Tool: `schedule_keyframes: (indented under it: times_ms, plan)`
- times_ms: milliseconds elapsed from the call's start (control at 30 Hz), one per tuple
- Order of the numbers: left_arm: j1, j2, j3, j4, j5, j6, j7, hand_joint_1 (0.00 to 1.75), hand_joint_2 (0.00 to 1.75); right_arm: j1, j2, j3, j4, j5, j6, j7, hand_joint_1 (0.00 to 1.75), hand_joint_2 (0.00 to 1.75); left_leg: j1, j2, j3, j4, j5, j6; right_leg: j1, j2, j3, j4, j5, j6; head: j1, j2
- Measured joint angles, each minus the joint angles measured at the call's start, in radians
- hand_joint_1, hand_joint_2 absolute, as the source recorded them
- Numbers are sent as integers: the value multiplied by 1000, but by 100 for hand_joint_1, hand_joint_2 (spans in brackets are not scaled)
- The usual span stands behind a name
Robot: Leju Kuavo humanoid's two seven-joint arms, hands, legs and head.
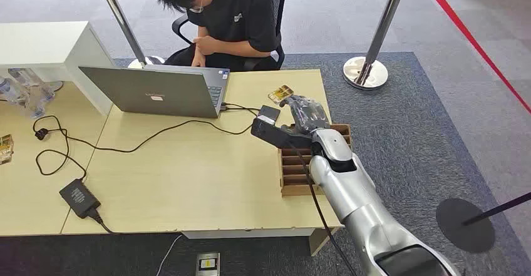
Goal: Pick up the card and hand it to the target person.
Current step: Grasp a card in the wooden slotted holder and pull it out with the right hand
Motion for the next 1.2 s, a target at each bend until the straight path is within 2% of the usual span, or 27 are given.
schedule_keyframes:
  times_ms: [533,867,1200]
  plan:
    - [10,0,3,4,0,-1,-10,0,0,47,-34,0,-55,0,-13,12,58,175,0,0,0,0,0,0,0,0,0,0,0,0,0,0]
    - [11,0,3,4,-7,-4,-16,0,0,111,-69,-2,-147,6,-2,25,62,175,0,0,0,0,0,0,0,0,0,0,0,0,0,0]
    - [11,0,2,5,-16,-5,-16,0,0,122,-87,-7,-160,6,2,29,65,175,0,0,0,0,0,0,0,0,0,0,0,0,0,0]
